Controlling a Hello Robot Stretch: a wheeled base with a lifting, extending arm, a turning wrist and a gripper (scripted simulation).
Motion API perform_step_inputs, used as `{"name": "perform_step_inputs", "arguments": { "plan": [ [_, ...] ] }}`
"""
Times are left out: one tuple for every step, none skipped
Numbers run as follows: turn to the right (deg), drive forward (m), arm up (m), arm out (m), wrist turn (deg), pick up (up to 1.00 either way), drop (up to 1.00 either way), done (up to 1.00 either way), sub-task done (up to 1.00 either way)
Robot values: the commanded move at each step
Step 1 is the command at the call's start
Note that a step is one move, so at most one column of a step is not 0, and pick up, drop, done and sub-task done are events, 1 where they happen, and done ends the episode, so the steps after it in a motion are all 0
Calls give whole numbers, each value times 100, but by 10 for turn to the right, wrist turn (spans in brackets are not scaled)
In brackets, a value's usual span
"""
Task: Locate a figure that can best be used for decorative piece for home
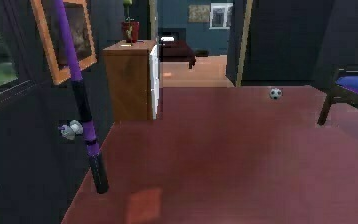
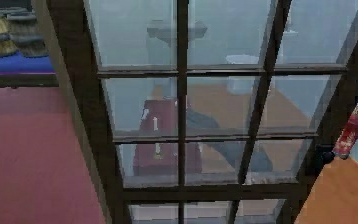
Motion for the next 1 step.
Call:
{"name": "perform_step_inputs", "arguments": {
  "plan": [
    [0, 20, 0, 0, 0, 0, 0, 0, 0]
  ]
}}
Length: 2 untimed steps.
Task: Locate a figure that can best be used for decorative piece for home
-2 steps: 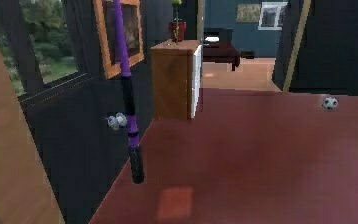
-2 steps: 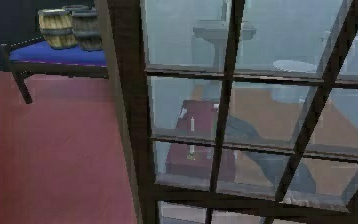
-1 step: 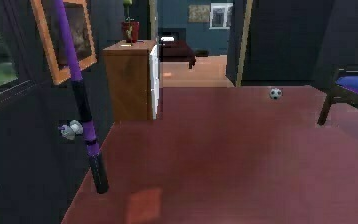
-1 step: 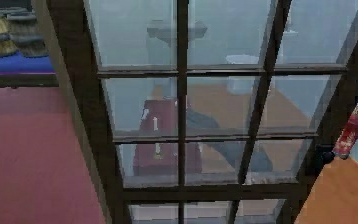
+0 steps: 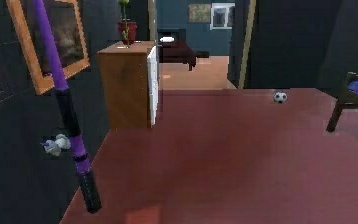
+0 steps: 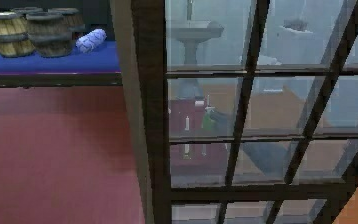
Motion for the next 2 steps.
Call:
{"name": "perform_step_inputs", "arguments": {
  "plan": [
    [90, 0, 0, 0, 0, 0, 0, 0, 0],
    [0, 100, 0, 0, 0, 0, 0, 0, 0]
  ]
}}
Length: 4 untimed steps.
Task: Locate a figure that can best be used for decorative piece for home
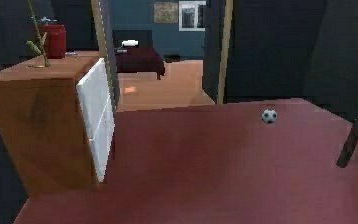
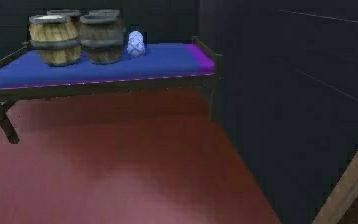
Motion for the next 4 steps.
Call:
{"name": "perform_step_inputs", "arguments": {
  "plan": [
    [0, 100, 0, 0, 0, 0, 0, 0, 0],
    [0, 100, 0, 0, 0, 0, 0, 0, 0],
    [0, 100, 0, 0, 0, 0, 0, 0, 0],
    [30, 0, 0, 0, 0, 0, 0, 0, 0]
  ]
}}
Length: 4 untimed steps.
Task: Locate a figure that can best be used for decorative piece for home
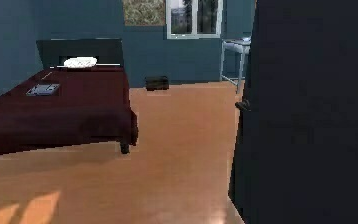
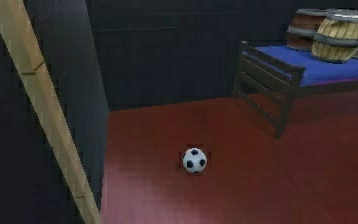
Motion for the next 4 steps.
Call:
{"name": "perform_step_inputs", "arguments": {
  "plan": [
    [0, 100, 0, 0, 0, 0, 0, 0, 0],
    [30, 0, 0, 0, 0, 0, 0, 0, 0],
    [0, 35, 0, 0, 0, 0, 0, 0, 0],
    [210, 0, 0, 0, 0, 0, 0, 0, 0]
  ]
}}
